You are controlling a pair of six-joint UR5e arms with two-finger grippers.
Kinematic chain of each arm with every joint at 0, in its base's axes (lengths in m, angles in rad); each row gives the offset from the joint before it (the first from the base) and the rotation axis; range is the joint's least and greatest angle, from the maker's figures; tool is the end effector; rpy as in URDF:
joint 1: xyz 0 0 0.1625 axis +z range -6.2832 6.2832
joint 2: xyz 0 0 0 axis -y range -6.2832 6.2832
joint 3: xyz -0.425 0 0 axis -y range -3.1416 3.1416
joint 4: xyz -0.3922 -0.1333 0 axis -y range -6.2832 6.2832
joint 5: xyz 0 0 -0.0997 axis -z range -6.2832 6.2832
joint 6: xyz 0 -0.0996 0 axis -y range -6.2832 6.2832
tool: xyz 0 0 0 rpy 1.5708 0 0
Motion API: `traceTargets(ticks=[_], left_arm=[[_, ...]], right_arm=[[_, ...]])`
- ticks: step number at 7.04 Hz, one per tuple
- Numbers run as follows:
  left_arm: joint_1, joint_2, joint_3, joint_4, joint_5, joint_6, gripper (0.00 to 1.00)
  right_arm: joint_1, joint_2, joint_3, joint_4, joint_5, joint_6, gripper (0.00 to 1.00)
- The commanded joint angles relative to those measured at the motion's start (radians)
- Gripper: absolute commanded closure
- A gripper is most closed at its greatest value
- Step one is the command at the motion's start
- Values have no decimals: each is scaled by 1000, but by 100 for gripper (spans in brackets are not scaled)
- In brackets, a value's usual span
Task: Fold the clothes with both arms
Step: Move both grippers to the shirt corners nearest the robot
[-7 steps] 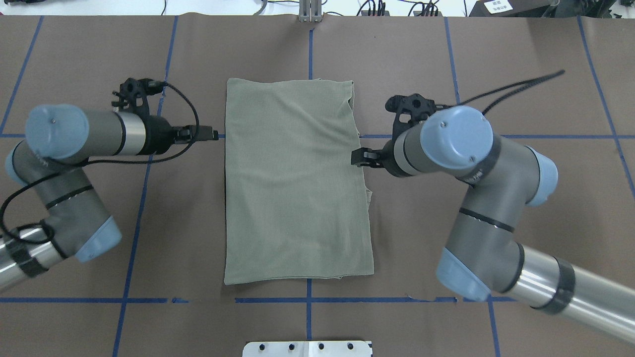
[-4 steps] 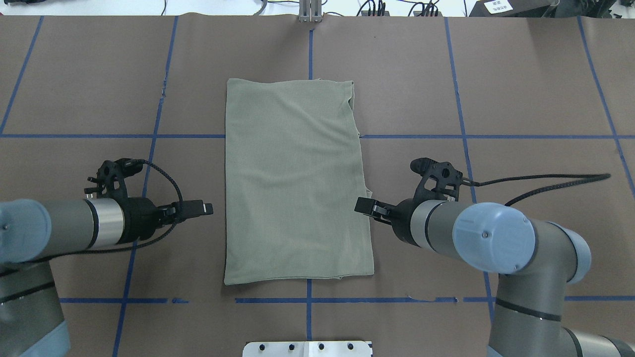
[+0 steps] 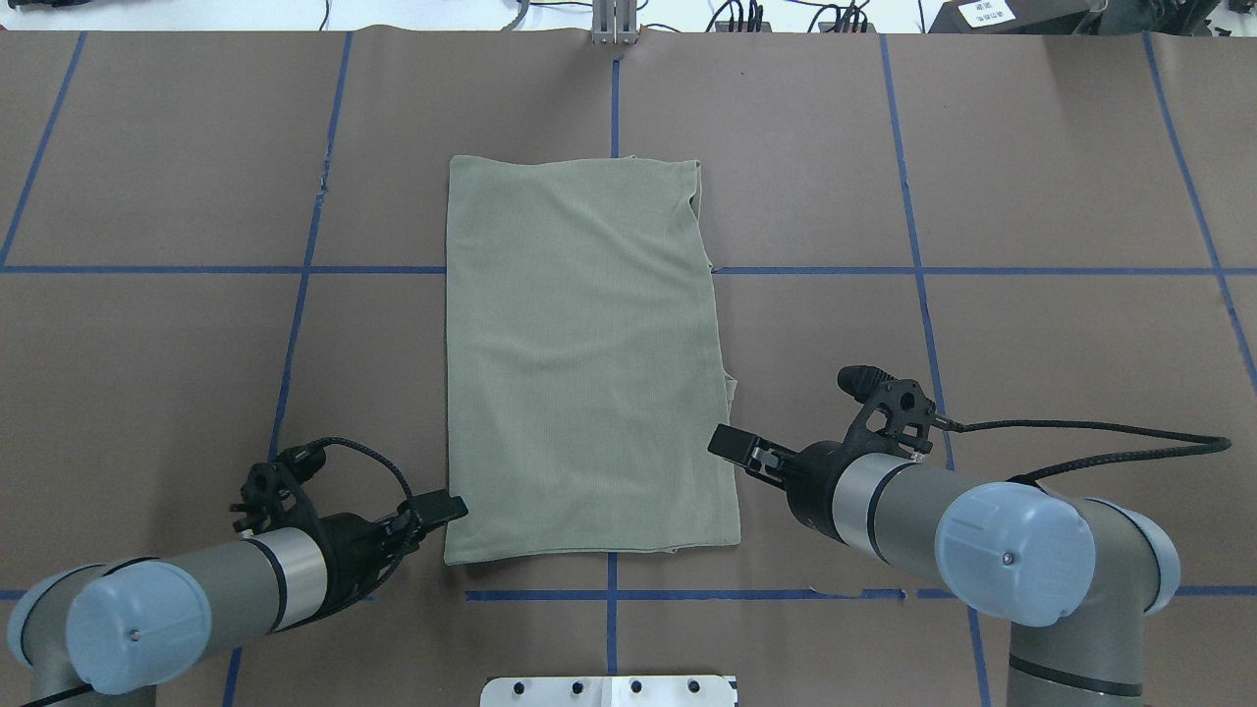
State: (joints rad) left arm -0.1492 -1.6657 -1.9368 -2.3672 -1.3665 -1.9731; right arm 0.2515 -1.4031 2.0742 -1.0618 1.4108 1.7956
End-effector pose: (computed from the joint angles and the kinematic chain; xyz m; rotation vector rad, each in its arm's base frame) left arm 0.4865 -0.2284 0.3464 0.0174 1.2871 -0.6030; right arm -0.4539 -0.2706 0.2829 0.1586 -1.1901 0.5129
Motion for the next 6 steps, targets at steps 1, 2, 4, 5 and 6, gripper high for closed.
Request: traceTargets(ticks=[1, 2, 4, 5, 6], left_arm=[[32, -52, 31, 40, 15, -43, 18], [34, -63, 48, 40, 15, -43, 18], [34, -65, 52, 39, 15, -44, 34], [33, -65, 39, 39, 15, -46, 73], [33, -63, 36, 39, 15, -43, 100]], right_arm=[[-2, -2, -5, 5, -6, 1, 0], [-3, -2, -6, 5, -6, 2, 0], [-5, 4, -14, 5, -6, 2, 0], [-5, 6, -14, 5, -9, 1, 0], [-9, 7, -16, 5, -21, 1, 0]])
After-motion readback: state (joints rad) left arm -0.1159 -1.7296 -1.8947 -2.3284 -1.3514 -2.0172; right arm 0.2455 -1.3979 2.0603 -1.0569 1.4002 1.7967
